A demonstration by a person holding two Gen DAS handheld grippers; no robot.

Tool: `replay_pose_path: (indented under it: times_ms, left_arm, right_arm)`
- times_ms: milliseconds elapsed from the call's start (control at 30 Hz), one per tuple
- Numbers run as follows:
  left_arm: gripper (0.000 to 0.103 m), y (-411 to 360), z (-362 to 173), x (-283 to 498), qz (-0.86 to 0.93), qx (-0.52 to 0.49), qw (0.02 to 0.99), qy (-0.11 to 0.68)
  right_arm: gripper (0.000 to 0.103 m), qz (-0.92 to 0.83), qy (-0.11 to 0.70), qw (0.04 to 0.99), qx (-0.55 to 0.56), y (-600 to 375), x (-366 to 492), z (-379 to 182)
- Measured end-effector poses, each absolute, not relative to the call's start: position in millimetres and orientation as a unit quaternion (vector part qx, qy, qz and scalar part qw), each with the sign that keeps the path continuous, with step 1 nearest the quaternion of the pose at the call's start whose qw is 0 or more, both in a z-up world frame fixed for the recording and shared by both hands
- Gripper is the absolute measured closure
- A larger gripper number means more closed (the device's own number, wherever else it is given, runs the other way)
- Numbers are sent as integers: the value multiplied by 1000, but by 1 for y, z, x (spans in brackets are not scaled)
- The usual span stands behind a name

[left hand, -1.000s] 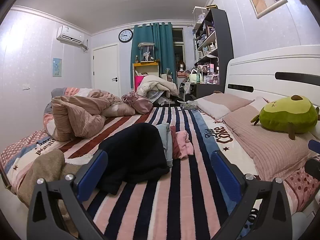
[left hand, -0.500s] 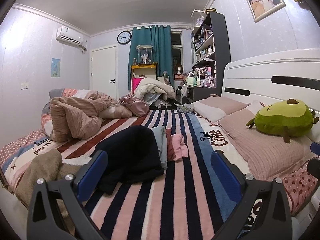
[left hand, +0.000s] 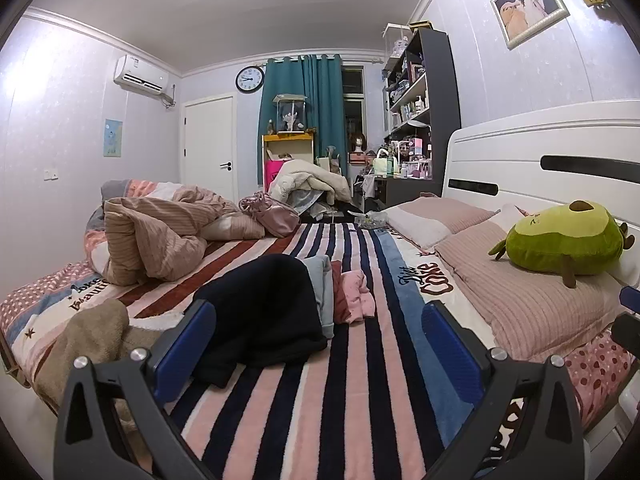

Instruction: Fold small clothes

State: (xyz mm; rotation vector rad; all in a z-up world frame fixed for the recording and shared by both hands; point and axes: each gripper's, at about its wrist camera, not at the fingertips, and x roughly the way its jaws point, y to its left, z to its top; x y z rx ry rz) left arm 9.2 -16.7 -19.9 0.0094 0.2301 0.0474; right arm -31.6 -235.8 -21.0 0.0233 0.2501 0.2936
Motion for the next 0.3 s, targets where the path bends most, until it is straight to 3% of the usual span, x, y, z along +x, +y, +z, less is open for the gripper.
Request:
replay_pose_path:
  times_ms: [300]
  left_arm:
    - [1,-14,-21,6,22,4,993,114]
  right_arm:
    - [0,148,126,981,14,-235,-33,-22]
